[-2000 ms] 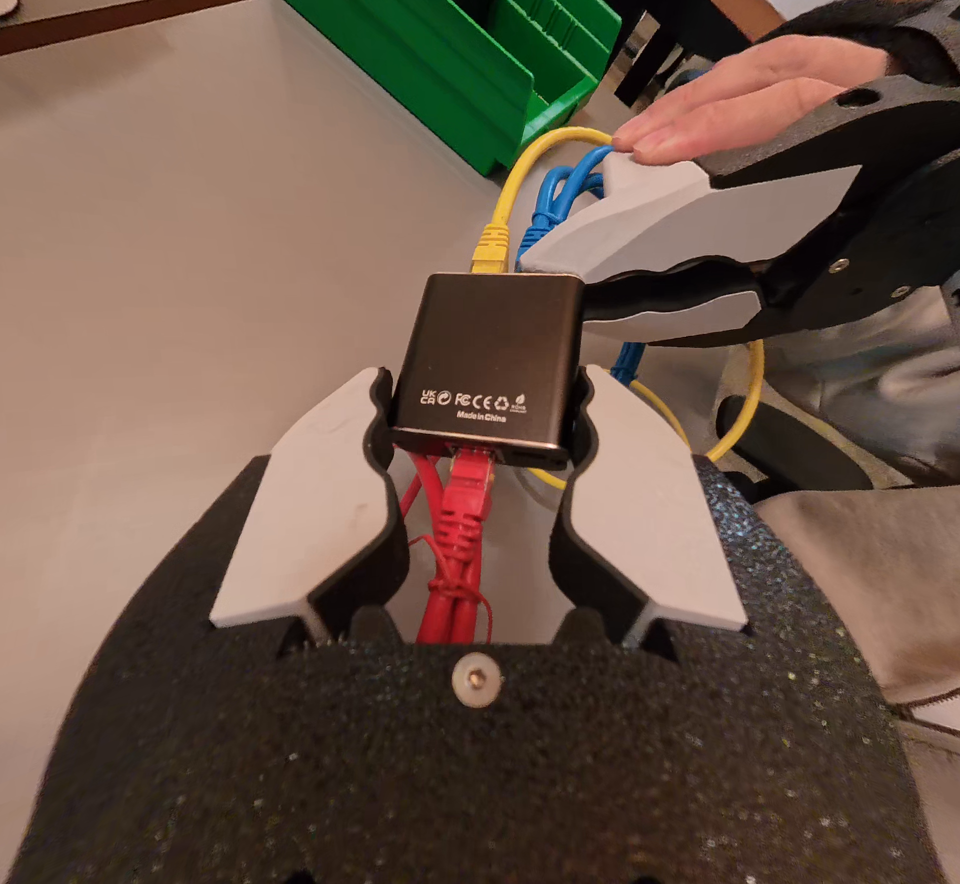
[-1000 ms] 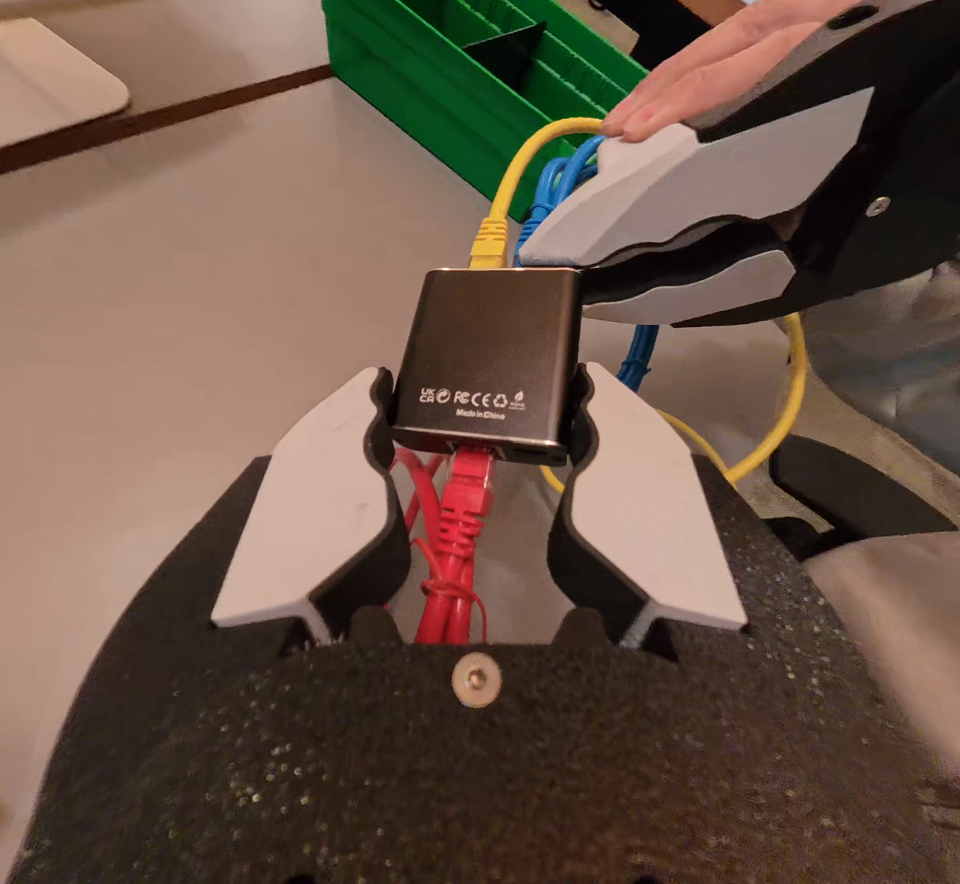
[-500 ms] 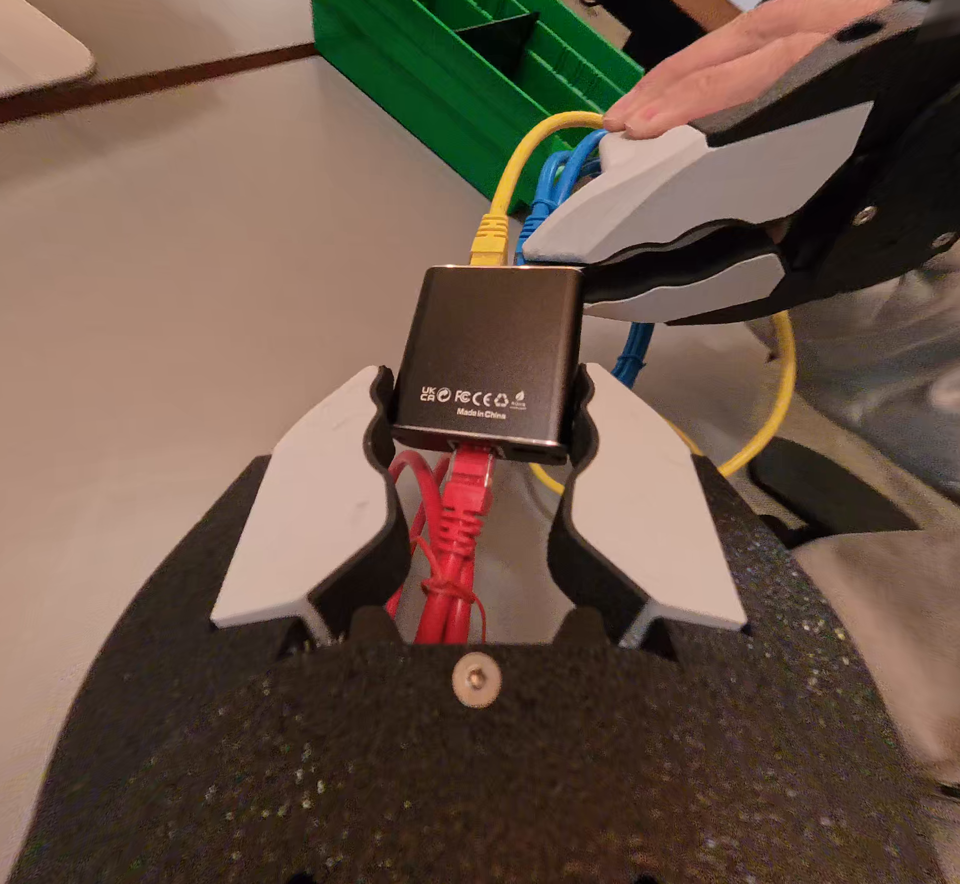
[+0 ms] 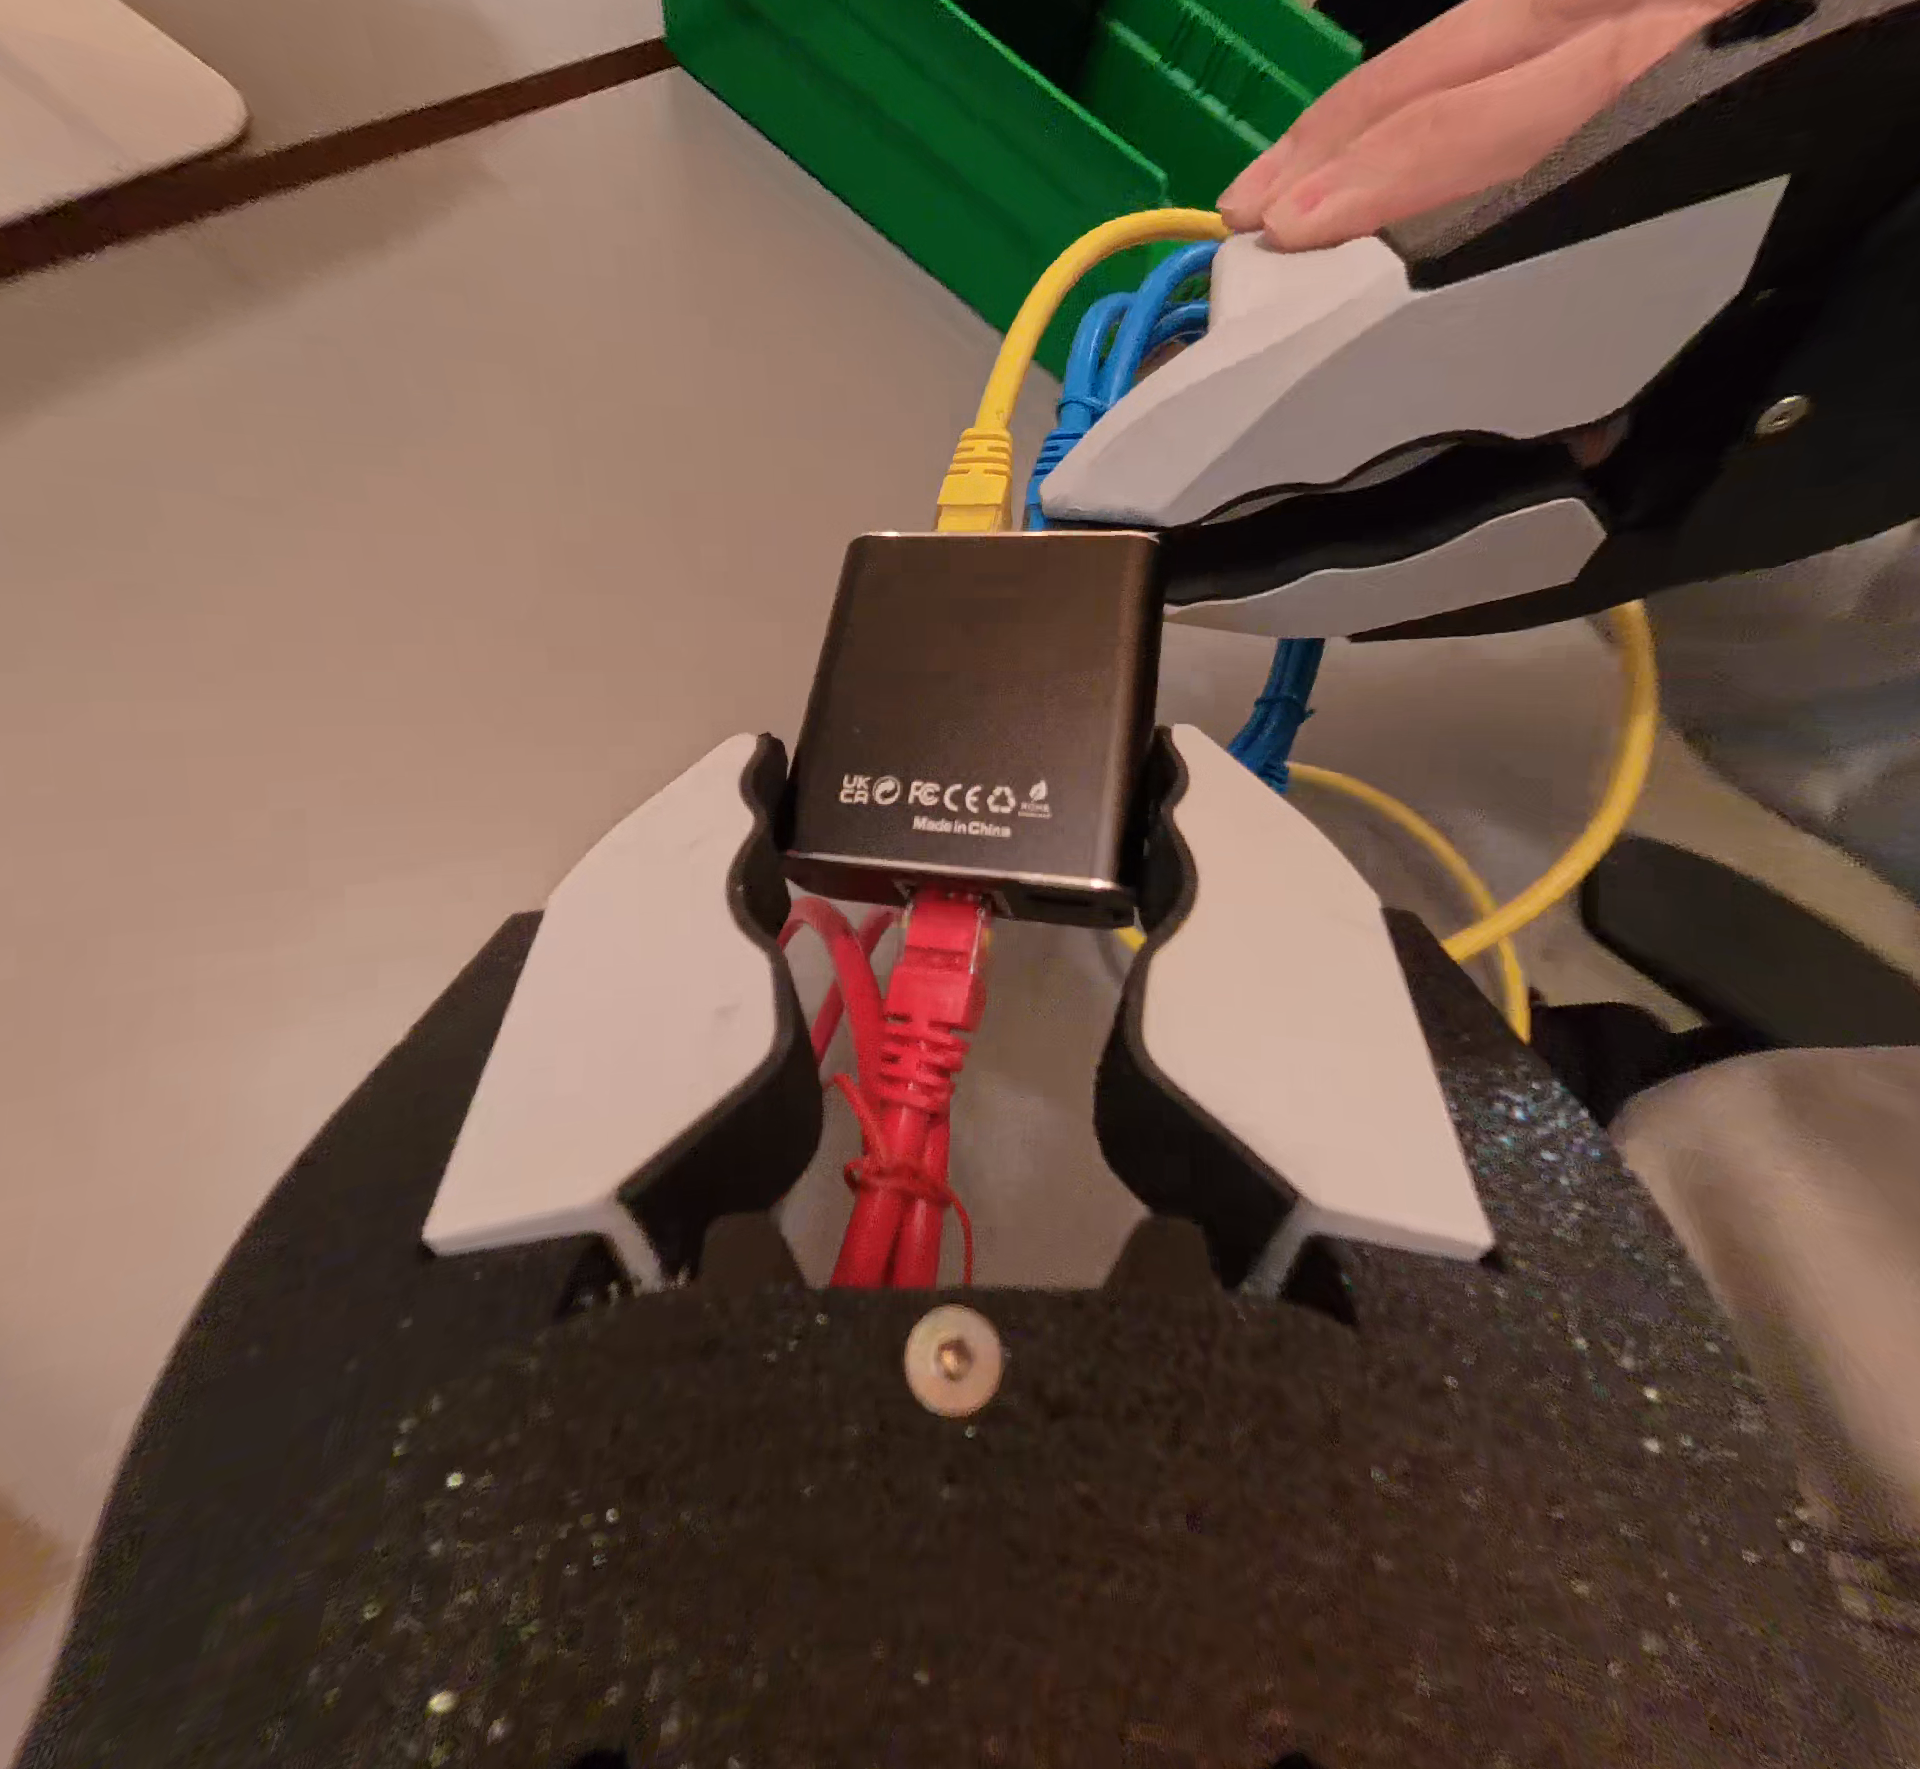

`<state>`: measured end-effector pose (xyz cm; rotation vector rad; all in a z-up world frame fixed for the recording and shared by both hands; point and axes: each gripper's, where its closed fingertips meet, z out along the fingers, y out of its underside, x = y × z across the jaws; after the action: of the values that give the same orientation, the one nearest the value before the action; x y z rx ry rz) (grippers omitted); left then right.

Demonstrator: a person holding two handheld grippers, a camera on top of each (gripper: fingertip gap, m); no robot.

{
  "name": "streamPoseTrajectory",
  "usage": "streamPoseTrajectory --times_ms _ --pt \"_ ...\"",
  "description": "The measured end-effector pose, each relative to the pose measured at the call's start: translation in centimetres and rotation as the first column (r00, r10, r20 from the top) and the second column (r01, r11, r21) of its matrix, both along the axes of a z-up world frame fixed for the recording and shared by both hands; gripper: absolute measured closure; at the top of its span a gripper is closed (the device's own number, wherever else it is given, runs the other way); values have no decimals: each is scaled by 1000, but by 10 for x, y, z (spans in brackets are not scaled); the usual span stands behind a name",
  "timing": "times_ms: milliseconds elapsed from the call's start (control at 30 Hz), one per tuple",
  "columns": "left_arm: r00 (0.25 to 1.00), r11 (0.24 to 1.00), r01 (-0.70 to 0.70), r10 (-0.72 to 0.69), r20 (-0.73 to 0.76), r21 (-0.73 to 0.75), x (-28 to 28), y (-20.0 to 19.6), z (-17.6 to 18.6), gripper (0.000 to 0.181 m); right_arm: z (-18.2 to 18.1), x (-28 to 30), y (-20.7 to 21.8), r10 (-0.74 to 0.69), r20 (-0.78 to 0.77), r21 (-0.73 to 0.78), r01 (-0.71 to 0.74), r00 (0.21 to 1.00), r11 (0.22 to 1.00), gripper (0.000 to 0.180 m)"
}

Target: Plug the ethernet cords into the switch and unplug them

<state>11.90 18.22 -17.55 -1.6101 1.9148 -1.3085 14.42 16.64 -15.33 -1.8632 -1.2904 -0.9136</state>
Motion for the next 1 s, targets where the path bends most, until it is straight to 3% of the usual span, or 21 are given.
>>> streamPoseTrajectory --times_ms 67,167,267,433,667,833,1000 --pt "1000 1000 3 -3 10 7 1 1 3 115 3 0 0 -1 -3 26 1 1000 1000 166" --pt "1000 993 27 -26 11 -113 -2 -4 7 115 8 -4 -3 6 -18 69 -5 1000 998 166" --pt "999 994 27 -25 20 -105 -3 -5 6 115 6 -5 -4 -7 -12 87 8 1000 996 166" --pt "999 1000 31 -30 43 -2 -4 -4 6 115 5 -7 -6 -17 -60 142 25 998 990 166" --pt "995 991 35 -46 84 131 -9 -9 24 115 22 -16 -12 15 46 332 -30 999 943 167" --pt "996 979 22 -40 83 203 -13 -14 34 115 31 -22 -18 65 -107 431 -13 992 902 166" --pt "998 983 31 -40 50 181 -15 -17 36 115 31 -25 -19 91 -113 443 -32 989 896 166"
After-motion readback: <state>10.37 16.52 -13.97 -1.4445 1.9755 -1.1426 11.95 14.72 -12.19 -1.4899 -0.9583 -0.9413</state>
